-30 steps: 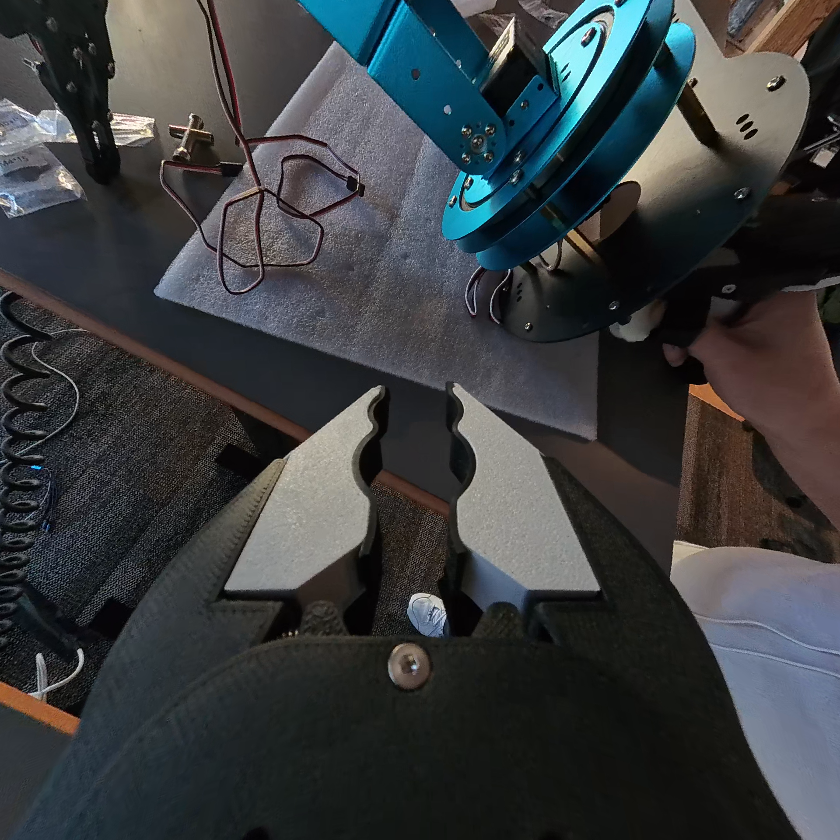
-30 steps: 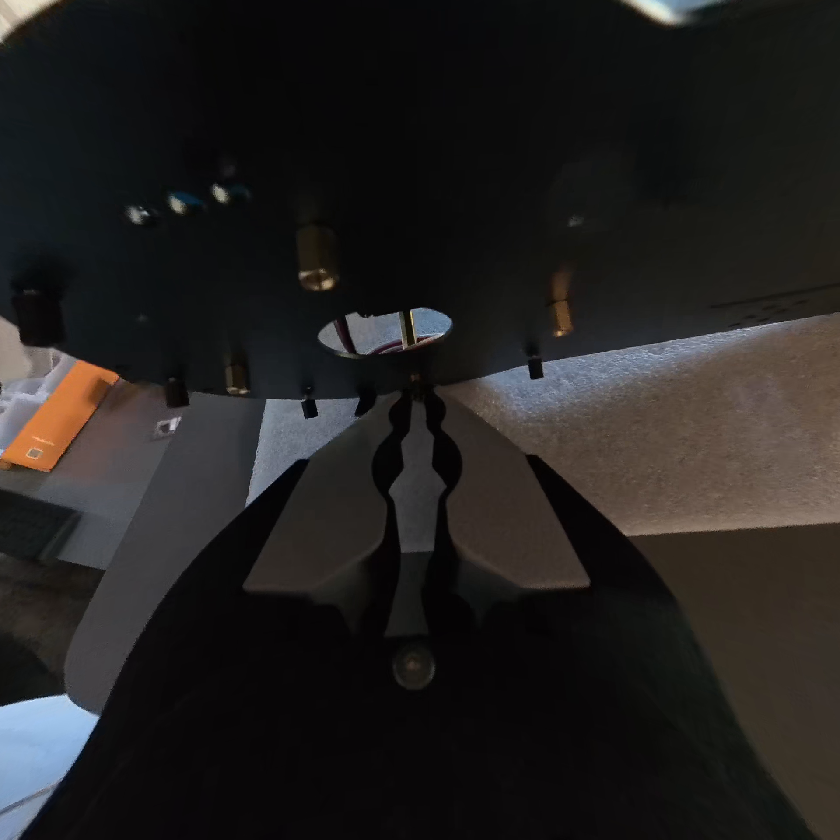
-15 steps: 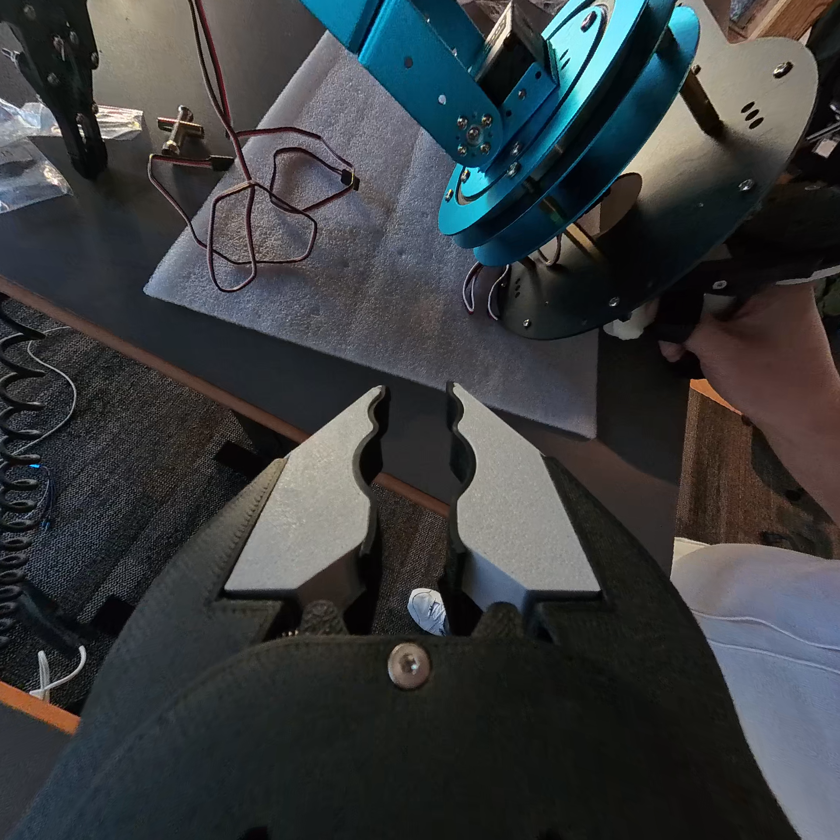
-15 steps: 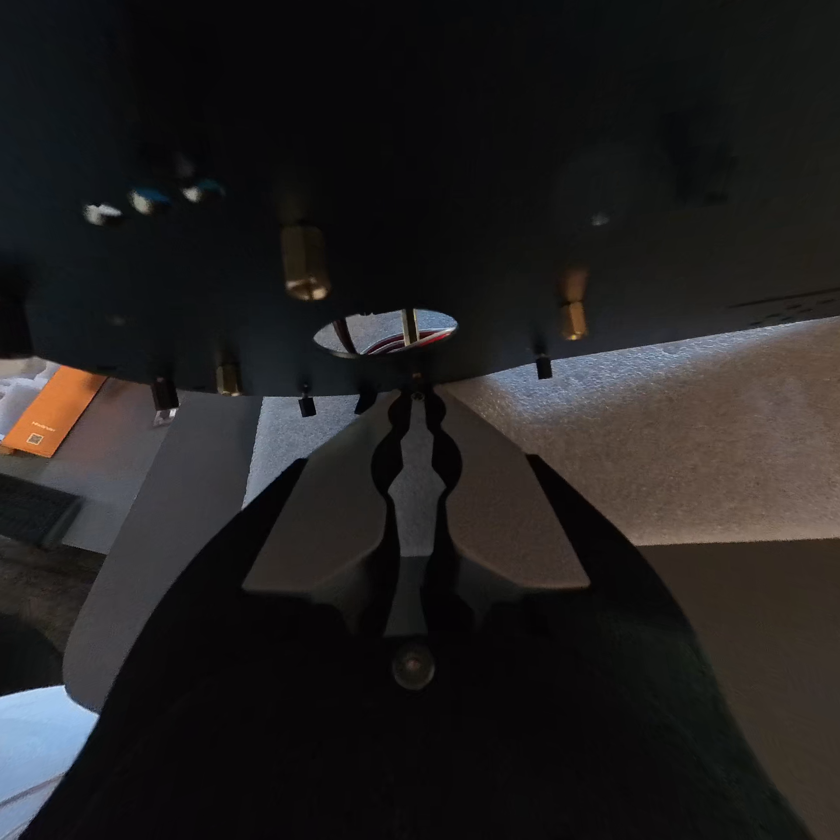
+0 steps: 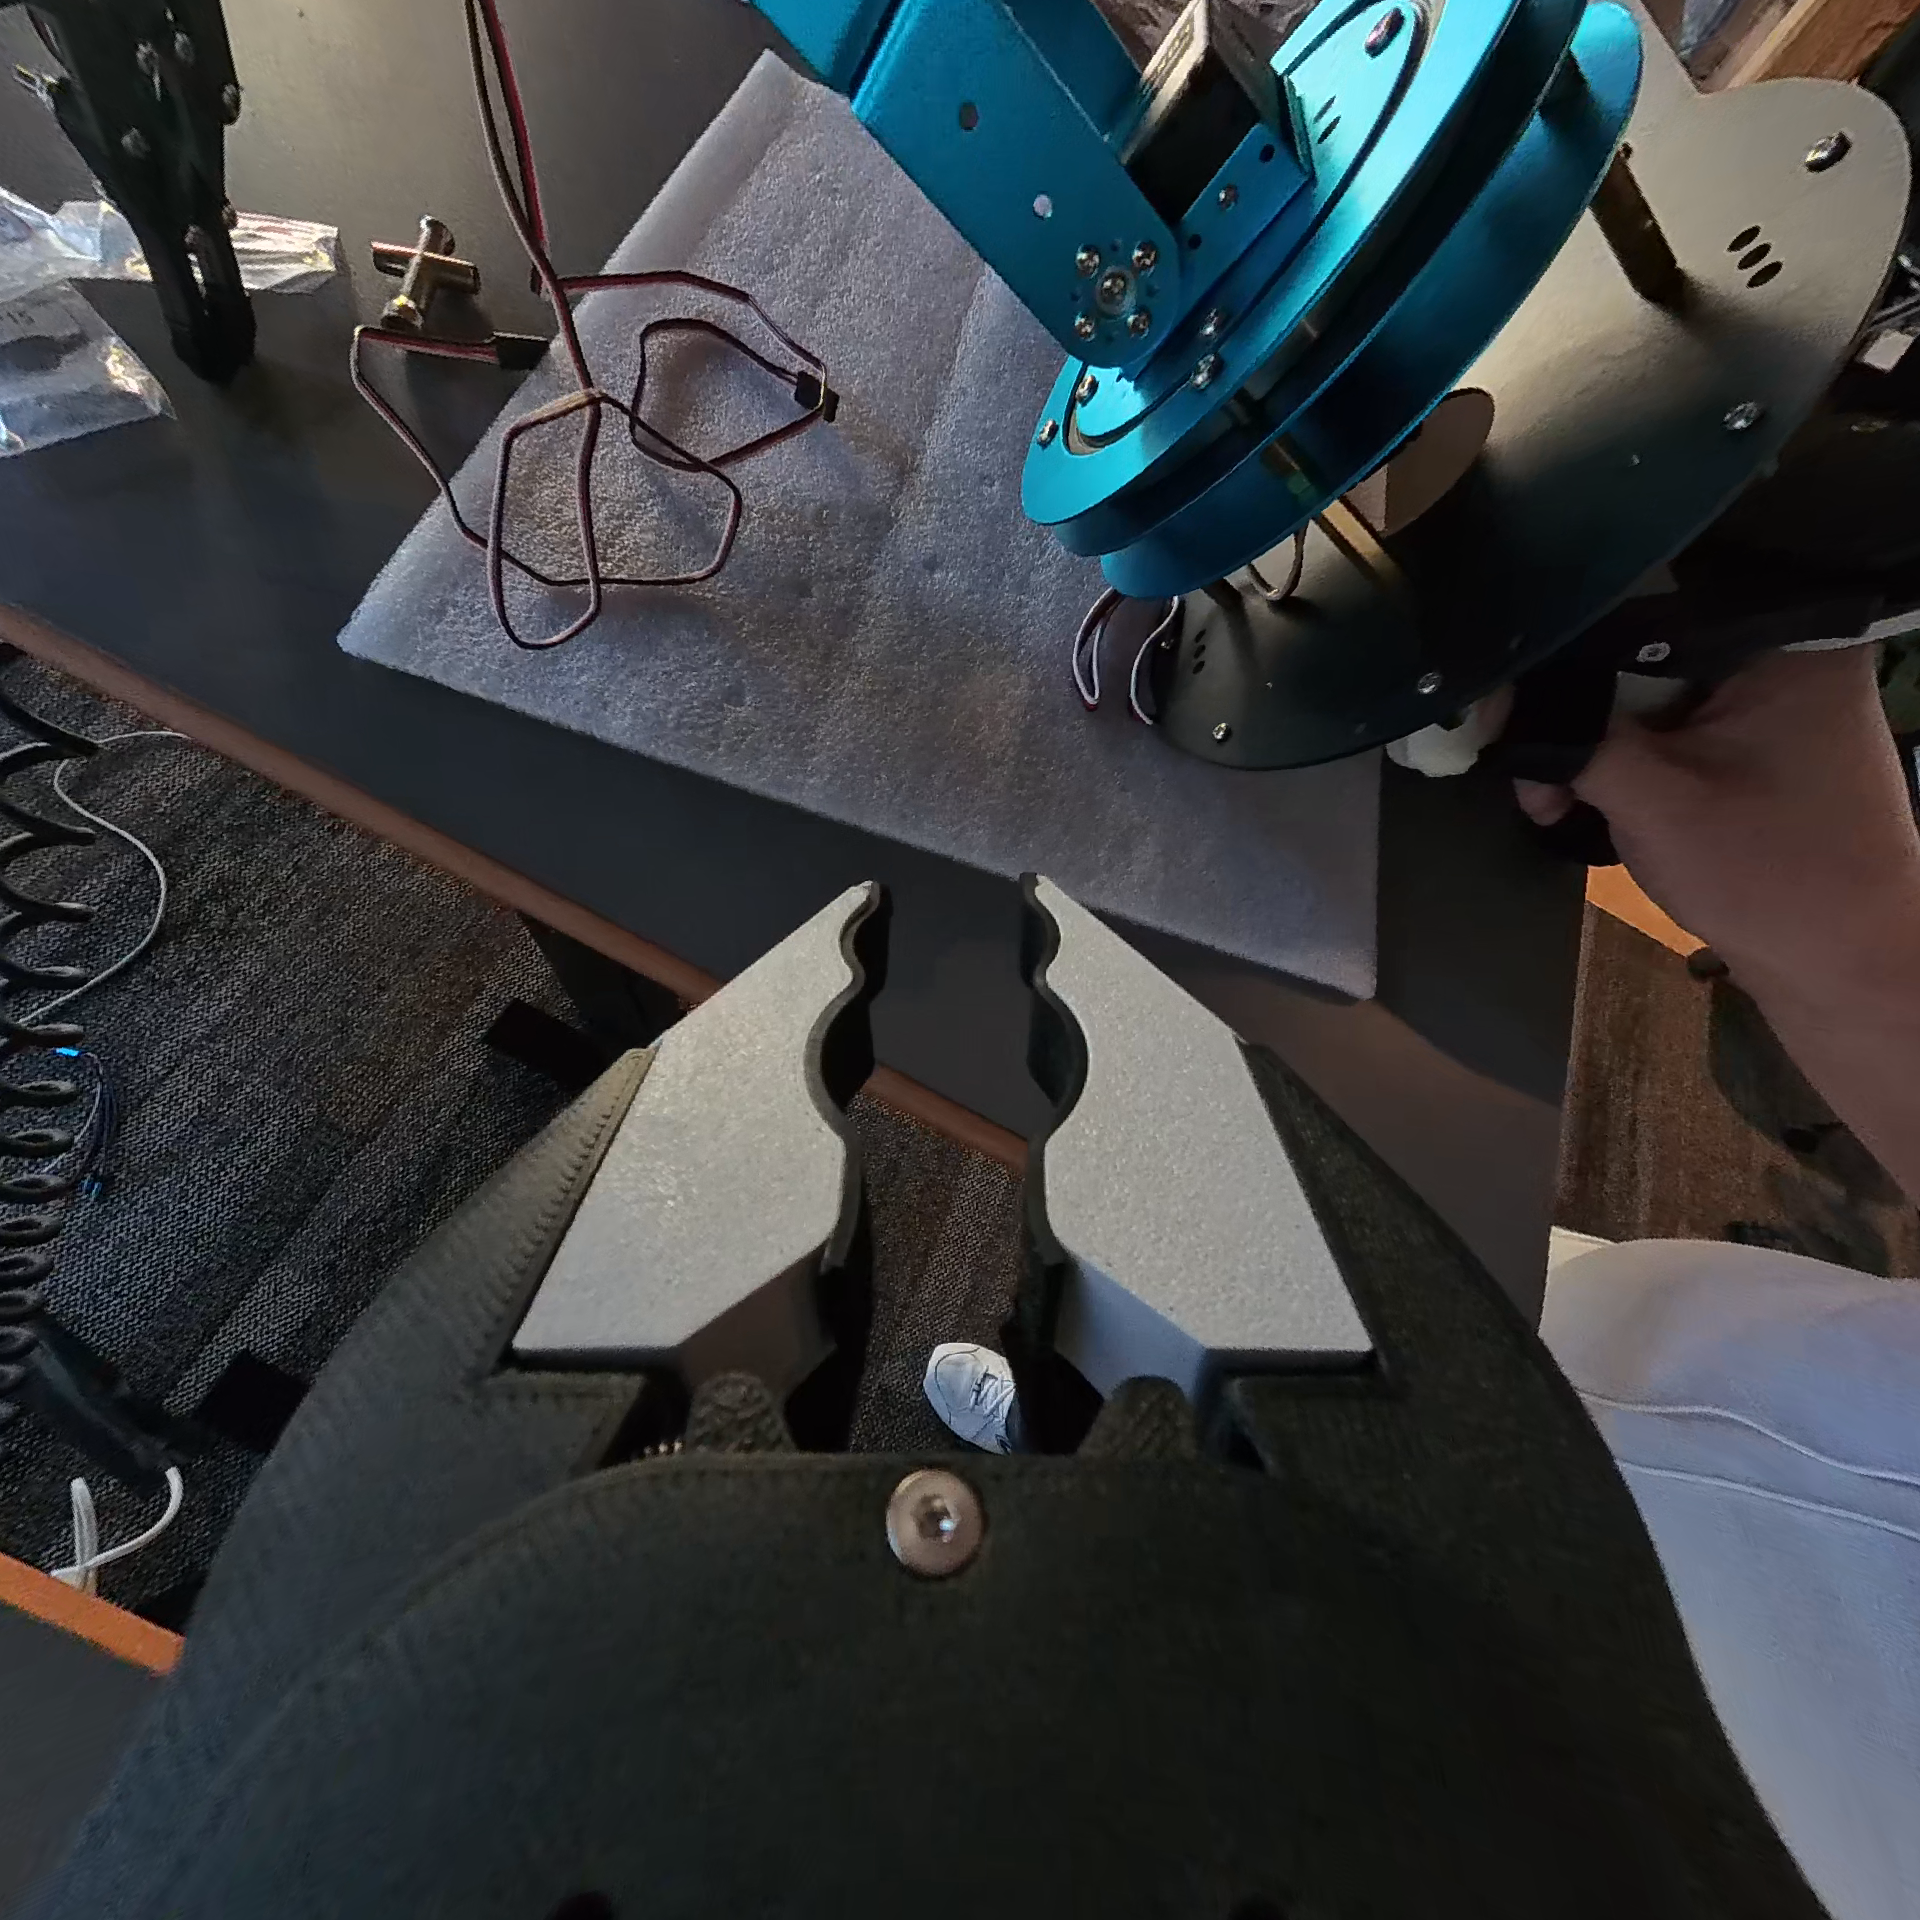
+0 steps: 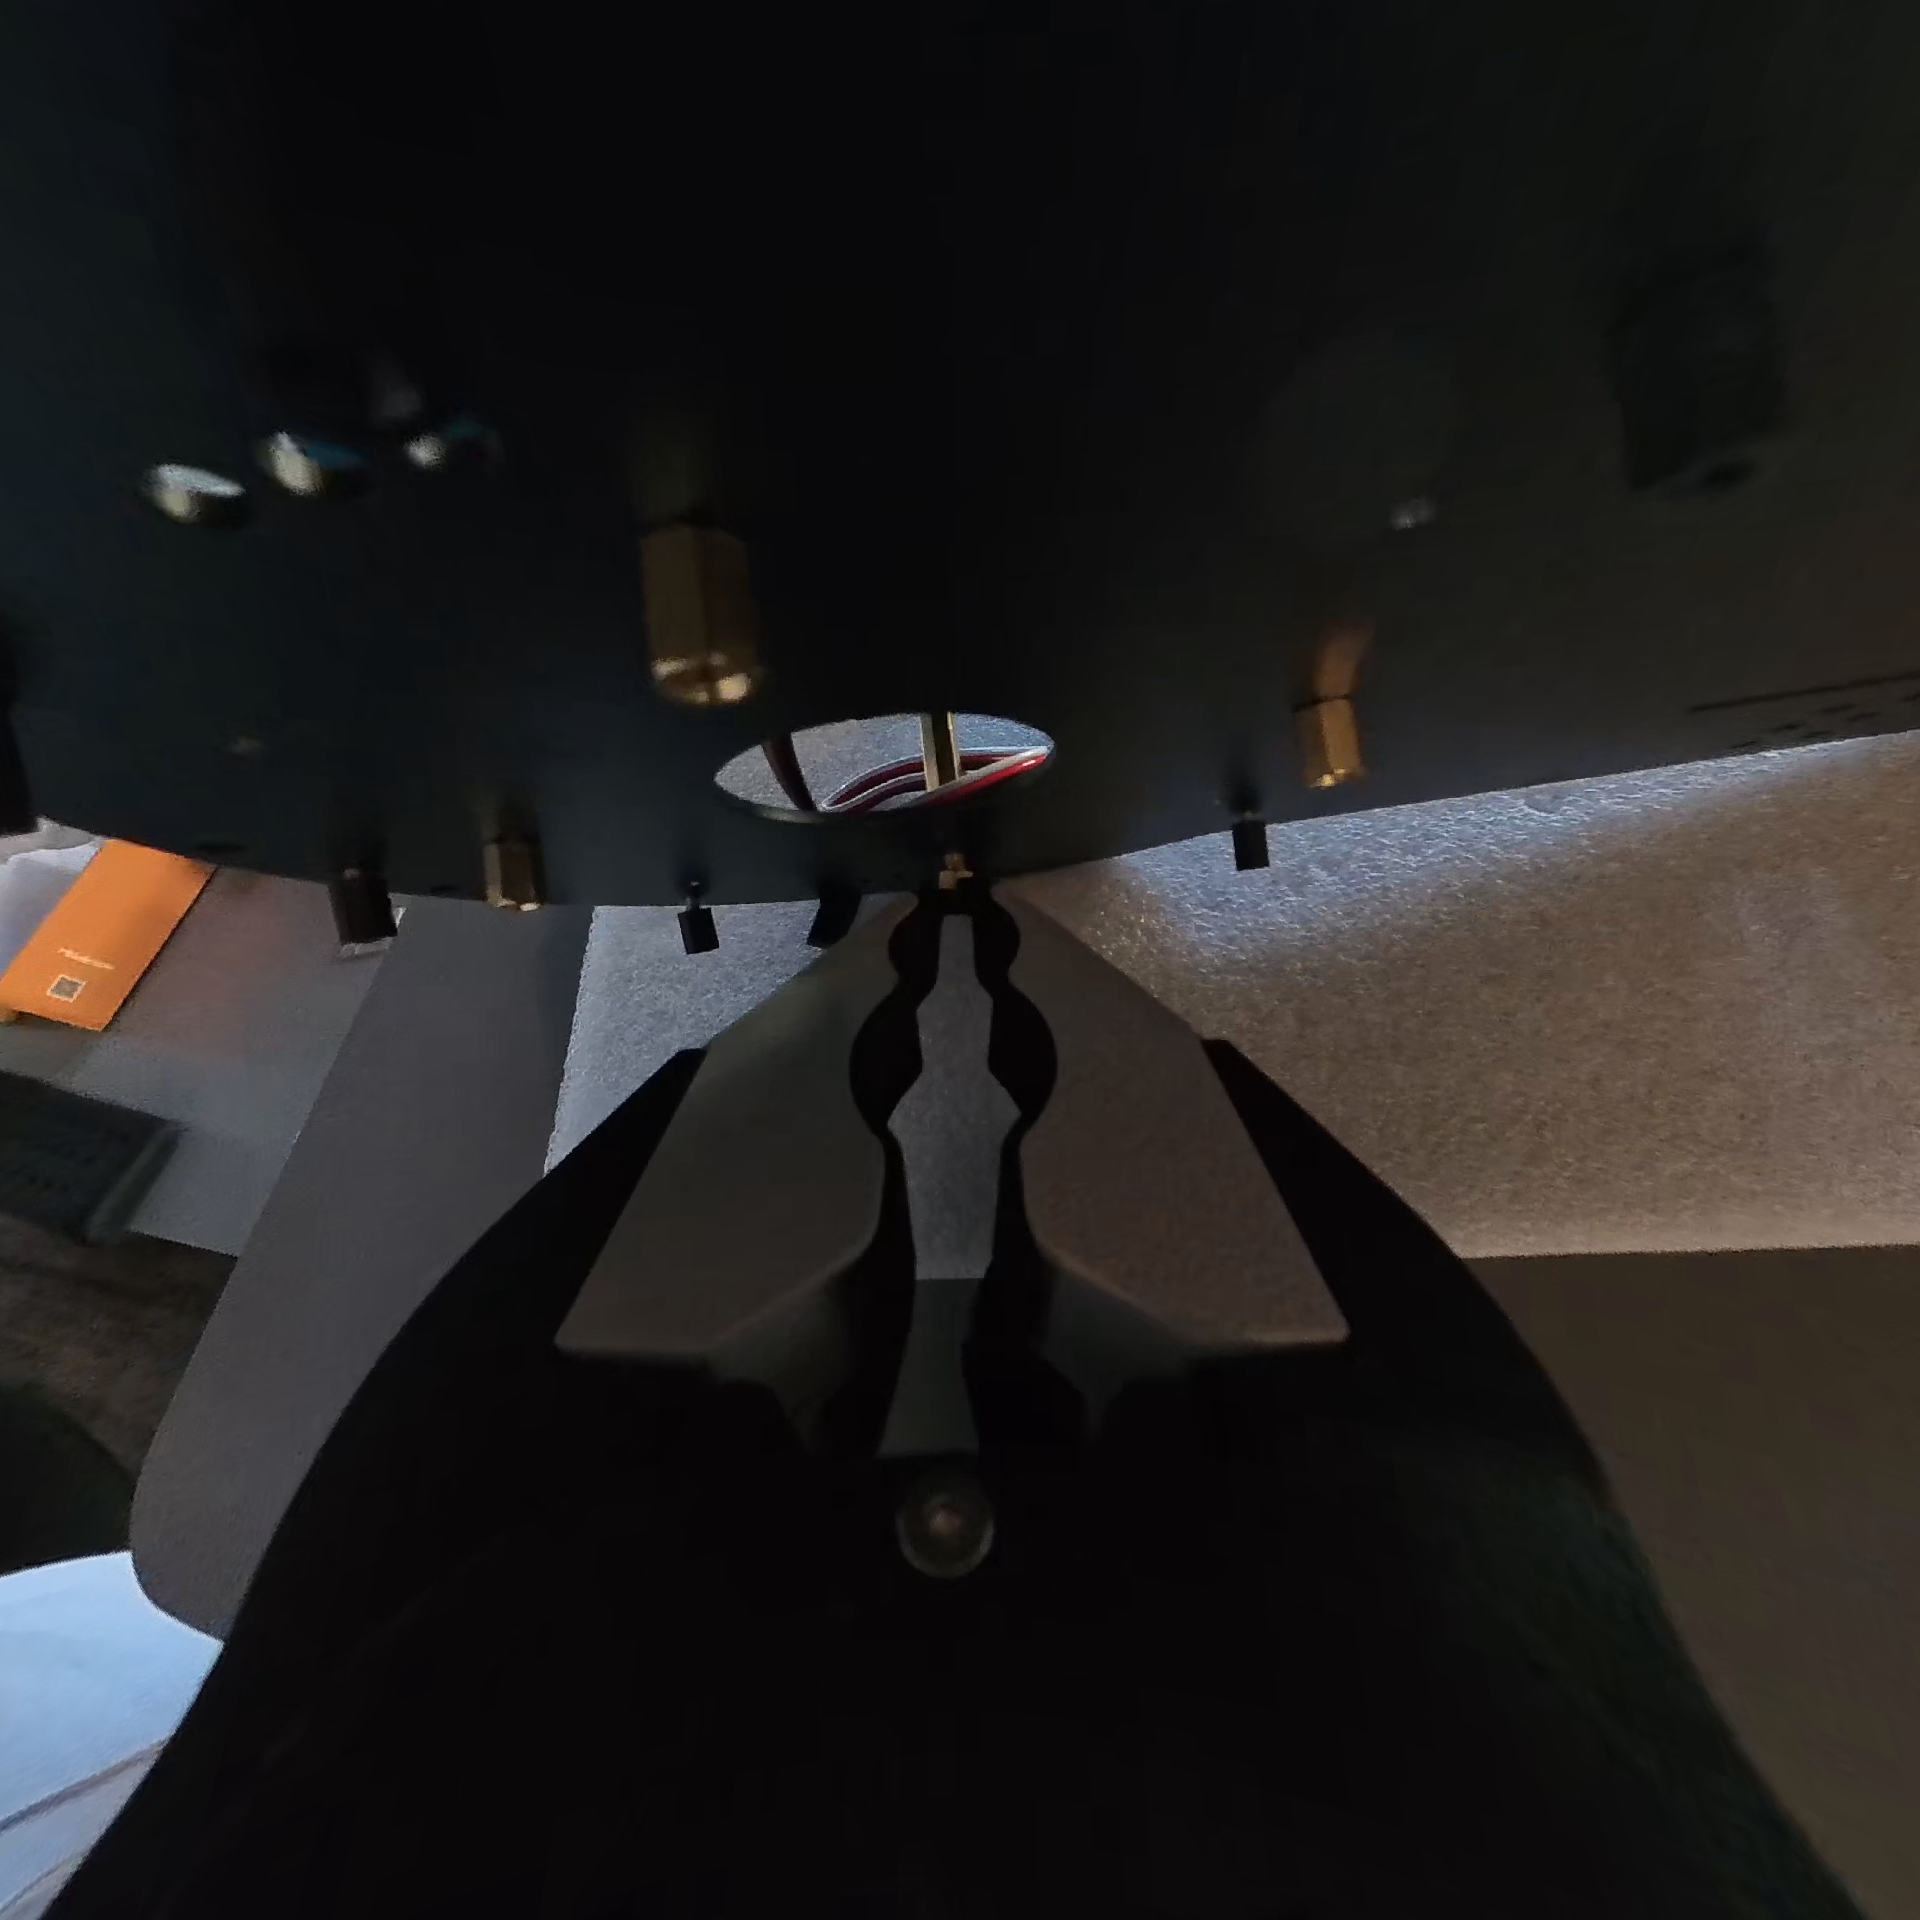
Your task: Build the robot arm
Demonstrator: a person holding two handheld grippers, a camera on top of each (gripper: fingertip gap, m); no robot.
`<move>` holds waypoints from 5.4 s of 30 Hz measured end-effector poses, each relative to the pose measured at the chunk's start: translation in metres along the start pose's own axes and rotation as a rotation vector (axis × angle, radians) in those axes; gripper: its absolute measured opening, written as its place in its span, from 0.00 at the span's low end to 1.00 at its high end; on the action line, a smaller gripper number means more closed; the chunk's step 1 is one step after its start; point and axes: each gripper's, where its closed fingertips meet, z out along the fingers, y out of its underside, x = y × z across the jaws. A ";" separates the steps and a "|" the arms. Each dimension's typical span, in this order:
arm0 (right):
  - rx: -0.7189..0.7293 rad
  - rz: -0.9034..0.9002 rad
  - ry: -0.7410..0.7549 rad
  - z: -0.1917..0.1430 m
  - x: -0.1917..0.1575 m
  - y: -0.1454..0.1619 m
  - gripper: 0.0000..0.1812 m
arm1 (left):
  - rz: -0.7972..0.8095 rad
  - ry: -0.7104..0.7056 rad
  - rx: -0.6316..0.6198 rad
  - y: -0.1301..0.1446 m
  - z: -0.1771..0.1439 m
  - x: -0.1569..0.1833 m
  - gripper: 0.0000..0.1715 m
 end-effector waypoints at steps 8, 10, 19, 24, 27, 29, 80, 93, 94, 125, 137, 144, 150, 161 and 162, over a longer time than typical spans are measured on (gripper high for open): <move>0.022 0.011 -0.007 -0.002 0.000 -0.003 0.02 | 0.006 0.009 -0.001 -0.002 0.004 0.003 0.13; 0.013 0.012 -0.013 -0.001 0.001 -0.002 0.02 | 0.005 0.011 -0.003 -0.002 0.005 0.004 0.14; -0.007 0.003 -0.028 0.001 0.000 0.000 0.02 | -0.003 0.011 -0.005 0.001 0.005 0.003 0.14; -0.016 0.092 -0.123 0.001 -0.002 0.000 0.02 | -0.004 0.009 -0.005 0.002 0.005 0.003 0.14; -0.018 0.147 -0.176 0.001 -0.002 -0.001 0.02 | -0.002 0.008 -0.008 0.003 0.004 0.003 0.14; -0.027 0.159 -0.212 0.001 -0.003 -0.001 0.02 | -0.003 0.008 -0.008 0.003 0.004 0.003 0.14; -0.070 0.477 -0.503 -0.004 0.002 -0.006 0.03 | 0.020 0.002 -0.028 0.001 0.002 0.010 0.13; -0.001 -0.548 -0.220 -0.041 0.023 -0.004 0.16 | 0.029 -0.002 -0.026 0.003 -0.002 0.009 0.13; 0.025 -0.633 -0.268 -0.043 0.015 -0.002 0.17 | 0.033 -0.004 -0.027 0.003 -0.003 0.009 0.13; -0.049 -1.001 -0.554 -0.014 0.013 0.014 0.02 | -0.124 -0.209 0.011 0.018 -0.012 0.068 0.12; 0.299 -1.110 -0.556 -0.116 -0.060 0.003 0.02 | -0.437 0.250 0.387 -0.024 0.015 0.175 0.14; 0.327 -1.130 -0.631 -0.143 -0.057 0.009 0.01 | -0.500 0.331 0.402 -0.027 0.038 0.203 0.13; 0.337 -1.126 -0.644 -0.153 -0.051 0.012 0.01 | -0.511 0.356 0.398 -0.028 0.045 0.217 0.03; 0.551 -1.038 -0.692 -0.192 -0.060 0.000 0.05 | -0.687 0.692 0.510 -0.047 0.022 0.251 0.02; 0.564 -1.048 -0.685 -0.194 -0.061 0.000 0.04 | -0.695 0.711 0.513 -0.048 0.020 0.254 0.02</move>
